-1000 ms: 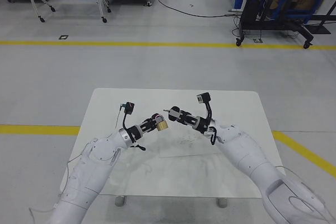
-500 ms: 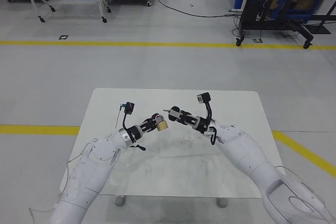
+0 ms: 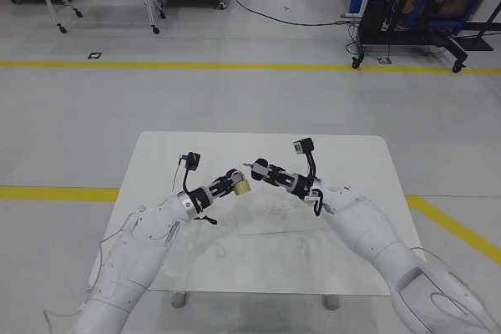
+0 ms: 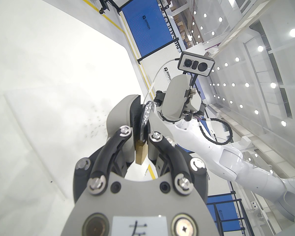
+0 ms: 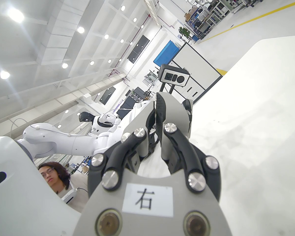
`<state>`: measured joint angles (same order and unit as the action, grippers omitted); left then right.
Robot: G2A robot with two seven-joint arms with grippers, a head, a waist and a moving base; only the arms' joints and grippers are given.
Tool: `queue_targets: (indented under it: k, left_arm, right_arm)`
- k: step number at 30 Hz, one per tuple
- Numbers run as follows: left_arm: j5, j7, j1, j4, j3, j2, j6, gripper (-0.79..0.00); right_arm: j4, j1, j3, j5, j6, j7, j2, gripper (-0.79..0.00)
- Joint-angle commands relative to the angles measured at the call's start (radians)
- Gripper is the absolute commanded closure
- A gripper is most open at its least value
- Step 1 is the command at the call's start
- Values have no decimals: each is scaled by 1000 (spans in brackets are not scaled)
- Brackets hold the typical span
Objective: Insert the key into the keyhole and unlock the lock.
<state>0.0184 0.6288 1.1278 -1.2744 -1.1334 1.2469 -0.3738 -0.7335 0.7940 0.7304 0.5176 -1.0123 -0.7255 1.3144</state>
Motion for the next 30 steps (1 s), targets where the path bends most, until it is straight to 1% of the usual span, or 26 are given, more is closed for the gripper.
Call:
queue_targets:
  k: [1, 3, 6, 8, 11, 14, 16, 18, 20, 25, 28, 30]
  left_arm:
    - [-3, -4, 5, -5, 2, 0, 10, 0]
    - [27, -31, 17, -13, 3, 3, 38, 0]
    - [175, -34, 21, -7, -1, 12, 109, 0]
    - [261, -30, 13, 19, -4, 18, 174, 0]
    - [384, 2, -6, 60, 2, 28, 263, 0]
    - [451, 27, -29, 108, 20, 37, 340, 0]
    - [474, 27, -38, 122, 34, 43, 360, 0]
    - [450, 30, -49, 128, 47, 46, 343, 0]
    - [458, 31, -49, 132, 52, 49, 327, 0]
    - [458, 31, -49, 132, 52, 49, 327, 0]
    - [475, -8, -35, 118, 43, 50, 340, 0]
    - [490, -42, -28, 121, 32, 51, 353, 0]
  right_arm:
    - [0, 0, 0, 0, 0, 0, 0, 0]
    - [0, 0, 0, 0, 0, 0, 0, 0]
    - [-37, 31, 10, -8, 51, 38, -3, 0]
    - [-62, 55, 24, 8, 85, 47, -7, 0]
    - [-110, 93, 46, 48, 165, 25, -19, 0]
    - [-167, 132, 79, 77, 229, 9, -34, 0]
    - [-206, 156, 102, 85, 285, 6, -44, 0]
    - [-254, 181, 125, 95, 342, -5, -54, 0]
    - [-254, 181, 125, 95, 342, -5, -54, 0]
    - [-254, 181, 125, 95, 342, -5, -54, 0]
    - [-257, 184, 124, 92, 346, -2, -54, 0]
    - [-274, 201, 133, 39, 366, 32, -60, 0]
